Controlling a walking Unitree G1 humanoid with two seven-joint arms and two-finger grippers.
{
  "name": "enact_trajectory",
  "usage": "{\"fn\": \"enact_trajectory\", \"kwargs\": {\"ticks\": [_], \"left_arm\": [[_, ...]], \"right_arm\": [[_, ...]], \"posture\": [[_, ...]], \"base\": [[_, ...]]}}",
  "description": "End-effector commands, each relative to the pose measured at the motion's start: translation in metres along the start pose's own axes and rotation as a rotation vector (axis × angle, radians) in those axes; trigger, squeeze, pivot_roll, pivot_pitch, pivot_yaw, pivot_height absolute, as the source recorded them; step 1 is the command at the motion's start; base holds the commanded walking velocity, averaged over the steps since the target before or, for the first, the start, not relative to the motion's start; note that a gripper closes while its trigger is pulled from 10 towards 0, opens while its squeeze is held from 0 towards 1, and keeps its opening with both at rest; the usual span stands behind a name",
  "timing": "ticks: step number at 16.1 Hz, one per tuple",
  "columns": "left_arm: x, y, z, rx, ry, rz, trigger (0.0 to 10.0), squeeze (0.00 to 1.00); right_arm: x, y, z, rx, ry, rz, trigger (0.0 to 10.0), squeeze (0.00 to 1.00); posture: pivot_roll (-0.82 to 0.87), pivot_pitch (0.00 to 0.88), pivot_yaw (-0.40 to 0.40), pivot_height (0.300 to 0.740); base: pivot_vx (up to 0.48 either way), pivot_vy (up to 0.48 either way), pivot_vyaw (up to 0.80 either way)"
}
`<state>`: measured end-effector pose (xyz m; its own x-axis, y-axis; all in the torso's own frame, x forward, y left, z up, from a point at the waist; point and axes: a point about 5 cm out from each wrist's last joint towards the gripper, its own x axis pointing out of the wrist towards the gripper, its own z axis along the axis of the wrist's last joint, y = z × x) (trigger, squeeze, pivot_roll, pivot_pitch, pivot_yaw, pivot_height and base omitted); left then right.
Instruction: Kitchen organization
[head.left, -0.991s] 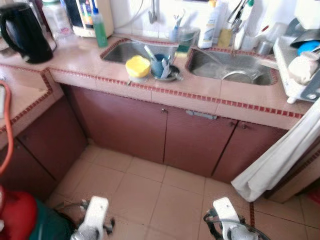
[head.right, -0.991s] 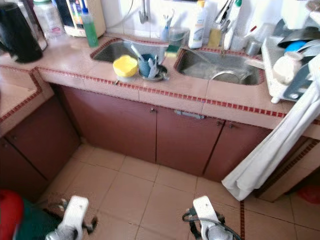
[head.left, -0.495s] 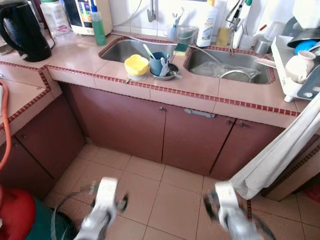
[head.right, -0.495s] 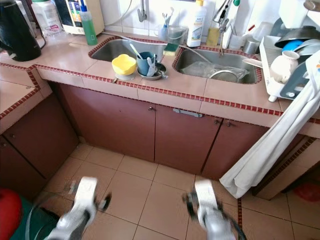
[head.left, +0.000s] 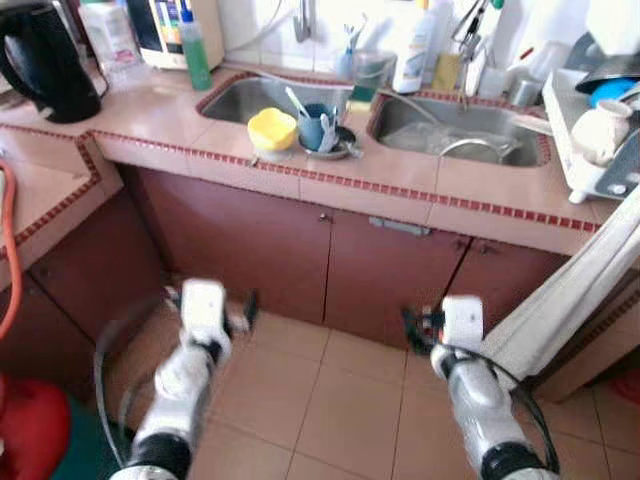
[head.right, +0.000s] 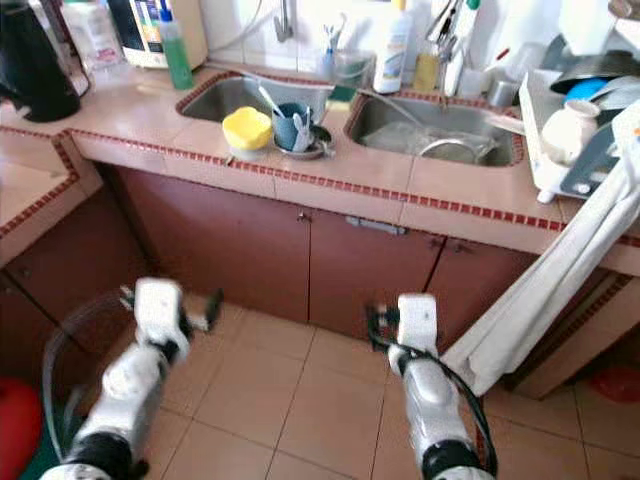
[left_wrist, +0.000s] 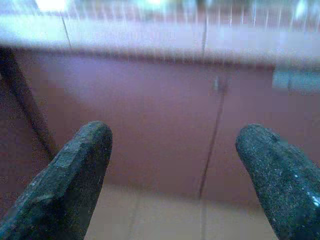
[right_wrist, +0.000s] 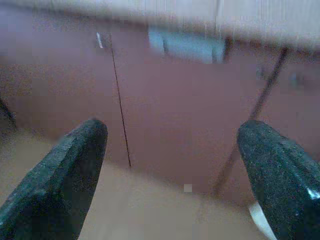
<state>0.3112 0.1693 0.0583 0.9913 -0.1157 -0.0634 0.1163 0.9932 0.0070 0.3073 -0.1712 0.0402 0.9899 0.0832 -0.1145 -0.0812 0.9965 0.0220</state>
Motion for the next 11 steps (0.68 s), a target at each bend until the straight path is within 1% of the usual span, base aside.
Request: {"fn": "enact_trajectory", "kwargs": {"ticks": [1,2,3,4,5,6,7,8,9,10,11], "left_arm": [[-0.002,-0.001,0.007,-0.03,-0.015,-0.012,10.0,0.0],[-0.001,-0.002,0.019,0.005,0.001,-0.003,10.0,0.0],[-0.001,-0.005,0.027,0.016,-0.026,-0.026,10.0,0.0],[-0.002,-0.011,0.041,-0.062,-0.049,-0.068,10.0,0.0],[-0.002,-0.015,0.055,-0.05,-0.094,-0.055,10.0,0.0],[-0.003,-0.021,0.066,-0.049,-0.12,-0.086,10.0,0.0],[-0.006,-0.026,0.083,-0.069,-0.156,-0.103,10.0,0.0],[-0.008,-0.028,0.086,-0.104,-0.158,-0.124,10.0,0.0],[-0.012,-0.025,0.086,-0.035,-0.175,-0.102,10.0,0.0],[-0.016,-0.021,0.083,-0.005,-0.176,-0.079,10.0,0.0],[-0.019,-0.02,0.081,-0.011,-0.161,-0.081,10.0,0.0]], "right_arm": [[0.001,0.002,0.016,0.025,-0.098,0.013,10.0,0.0],[-0.001,0.01,0.032,-0.014,-0.191,0.052,10.0,0.0],[-0.002,0.011,0.038,-0.054,-0.231,0.045,10.0,0.0],[-0.005,0.017,0.047,-0.061,-0.248,0.045,10.0,0.0],[-0.008,0.022,0.055,-0.036,-0.26,0.071,10.0,0.0],[-0.009,0.025,0.063,-0.055,-0.281,0.071,10.0,0.0],[-0.01,0.033,0.081,-0.004,-0.304,0.147,10.0,0.0],[-0.011,0.032,0.086,-0.015,-0.314,0.131,10.0,0.0],[-0.011,0.031,0.09,-0.025,-0.323,0.099,10.0,0.0],[-0.014,0.03,0.088,0.002,-0.303,0.098,10.0,0.0],[-0.017,0.029,0.087,0.002,-0.288,0.09,10.0,0.0]], "posture": [[-0.08,0.007,0.029,0.74],[-0.08,0.009,0.028,0.74],[-0.08,0.011,0.028,0.74],[-0.08,0.016,0.029,0.74],[-0.08,0.017,0.03,0.74],[-0.08,0.02,0.03,0.74],[-0.08,0.024,0.029,0.74],[-0.08,0.026,0.027,0.74],[-0.08,0.026,0.027,0.74],[-0.09,0.029,0.028,0.74],[-0.09,0.031,0.027,0.74]], "base": [[0.0,0.0,0.0],[0.0,0.0,0.0],[0.0,0.0,0.0],[0.0,0.0,0.0],[0.0,0.0,0.0],[0.0,0.0,0.0],[0.0,0.0,0.0],[0.0,0.0,0.0],[0.0,0.0,0.0],[0.0,0.0,0.0],[0.0,0.0,0.0]]}}
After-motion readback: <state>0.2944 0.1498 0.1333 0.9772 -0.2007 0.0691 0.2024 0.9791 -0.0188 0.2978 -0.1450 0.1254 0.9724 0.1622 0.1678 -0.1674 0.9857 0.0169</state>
